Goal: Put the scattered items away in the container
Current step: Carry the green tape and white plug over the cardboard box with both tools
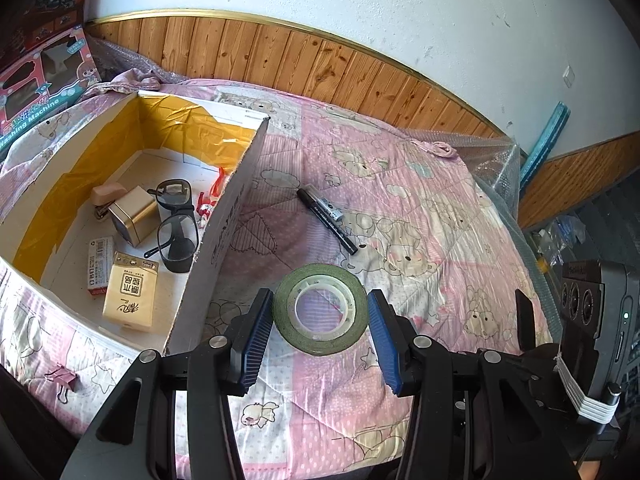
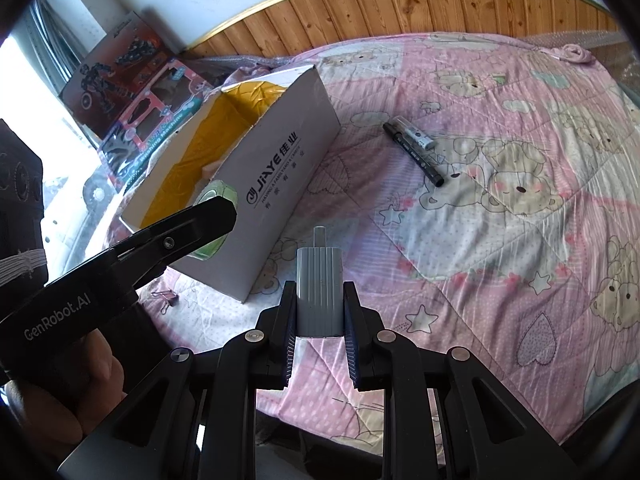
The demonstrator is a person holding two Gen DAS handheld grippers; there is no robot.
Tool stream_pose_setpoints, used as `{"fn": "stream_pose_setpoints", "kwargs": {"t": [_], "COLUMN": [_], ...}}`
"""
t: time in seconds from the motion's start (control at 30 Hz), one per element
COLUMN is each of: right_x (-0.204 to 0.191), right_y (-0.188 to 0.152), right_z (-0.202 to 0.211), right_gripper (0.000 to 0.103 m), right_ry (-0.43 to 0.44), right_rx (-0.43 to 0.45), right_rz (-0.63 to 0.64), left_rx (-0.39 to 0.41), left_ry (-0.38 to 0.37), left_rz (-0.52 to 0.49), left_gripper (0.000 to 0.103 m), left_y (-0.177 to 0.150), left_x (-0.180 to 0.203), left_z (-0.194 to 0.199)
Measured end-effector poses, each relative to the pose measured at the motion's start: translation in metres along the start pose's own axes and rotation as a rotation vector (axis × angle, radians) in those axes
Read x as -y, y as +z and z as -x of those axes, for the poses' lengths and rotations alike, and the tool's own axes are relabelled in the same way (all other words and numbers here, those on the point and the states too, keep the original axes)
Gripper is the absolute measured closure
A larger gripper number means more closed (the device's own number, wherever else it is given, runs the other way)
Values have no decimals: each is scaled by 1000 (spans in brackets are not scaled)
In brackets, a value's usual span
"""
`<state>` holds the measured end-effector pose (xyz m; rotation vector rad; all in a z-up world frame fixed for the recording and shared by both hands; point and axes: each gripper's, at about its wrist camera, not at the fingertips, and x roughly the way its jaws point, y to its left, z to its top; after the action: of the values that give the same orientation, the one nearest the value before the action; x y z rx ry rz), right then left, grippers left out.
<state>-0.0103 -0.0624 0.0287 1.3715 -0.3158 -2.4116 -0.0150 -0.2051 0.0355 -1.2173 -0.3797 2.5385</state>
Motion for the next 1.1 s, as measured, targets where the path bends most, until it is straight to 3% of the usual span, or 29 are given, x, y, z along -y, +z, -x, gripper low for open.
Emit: {"fn": "stream_pose_setpoints", "kwargs": {"t": [1.1], "right_x": [-77], "right_y": [52], "right_z": [-16], "right_gripper": [81], "right_ry": [33], "right_rx": [10], "right_rz": [138], "left_rx": [89], "left_ry": [6], "left_rz": [140], "left_gripper": [54], "left_y": [33], "left_x": [-77], "left_z": [32]}}
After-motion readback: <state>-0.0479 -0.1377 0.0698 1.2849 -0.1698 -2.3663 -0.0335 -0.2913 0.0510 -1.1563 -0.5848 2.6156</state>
